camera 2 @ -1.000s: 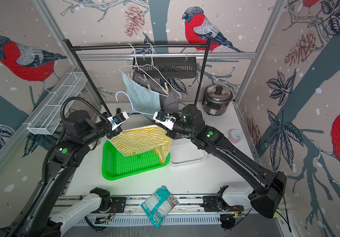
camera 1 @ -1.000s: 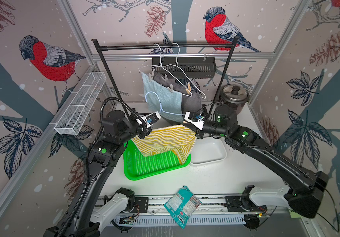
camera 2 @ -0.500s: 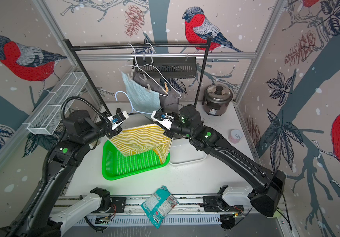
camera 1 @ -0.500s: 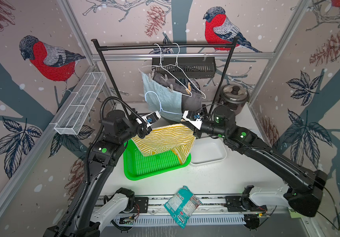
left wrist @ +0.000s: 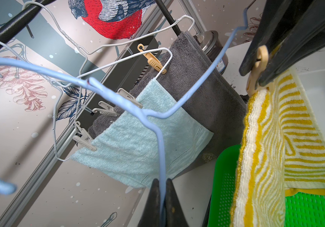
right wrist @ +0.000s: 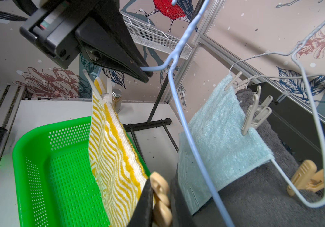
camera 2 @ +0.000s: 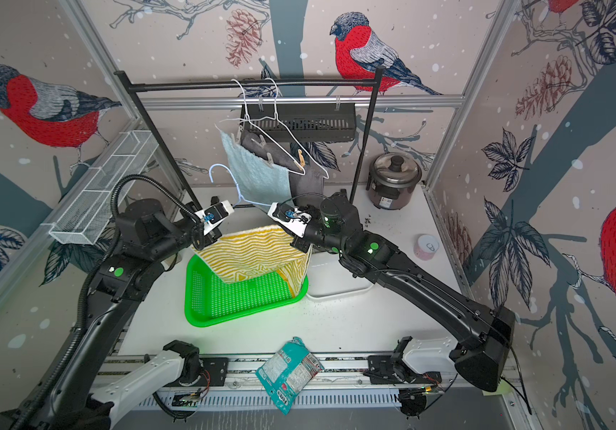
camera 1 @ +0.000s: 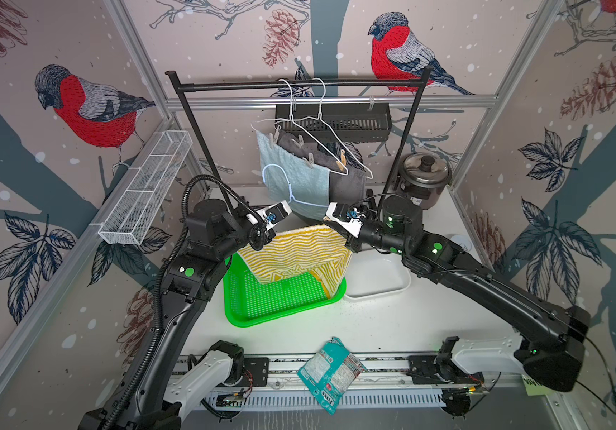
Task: Remove the clothespins securing towels to the hanger
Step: Remove the clothespin from the hanger.
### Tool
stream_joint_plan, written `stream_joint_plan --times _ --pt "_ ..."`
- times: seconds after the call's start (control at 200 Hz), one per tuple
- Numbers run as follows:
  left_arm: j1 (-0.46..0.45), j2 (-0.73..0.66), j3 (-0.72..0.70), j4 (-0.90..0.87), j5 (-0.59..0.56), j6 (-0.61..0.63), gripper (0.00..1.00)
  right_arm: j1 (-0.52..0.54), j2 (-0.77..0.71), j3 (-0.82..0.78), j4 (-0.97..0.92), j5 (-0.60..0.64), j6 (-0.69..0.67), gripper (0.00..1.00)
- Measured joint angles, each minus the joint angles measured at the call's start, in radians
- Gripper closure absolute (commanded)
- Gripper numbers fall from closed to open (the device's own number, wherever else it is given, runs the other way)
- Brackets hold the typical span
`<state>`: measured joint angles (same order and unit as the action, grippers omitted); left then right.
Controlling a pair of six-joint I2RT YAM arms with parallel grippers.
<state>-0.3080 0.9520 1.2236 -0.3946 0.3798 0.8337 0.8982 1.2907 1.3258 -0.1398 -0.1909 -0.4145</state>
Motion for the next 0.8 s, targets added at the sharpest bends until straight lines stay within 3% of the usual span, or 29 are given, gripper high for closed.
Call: stream_joint_plan --times 0.385,0.8 --pt "-0.005 -0.003 0.000 -0.010 0.005 0.001 1.00 0.017 -0.031 -0.016 0.082 0.051 0.023 0.92" --pt "-0.005 -0.003 0.000 -0.010 -0.016 0.000 1.00 0.017 -0.154 -0.042 0.032 0.067 0.108 0.92"
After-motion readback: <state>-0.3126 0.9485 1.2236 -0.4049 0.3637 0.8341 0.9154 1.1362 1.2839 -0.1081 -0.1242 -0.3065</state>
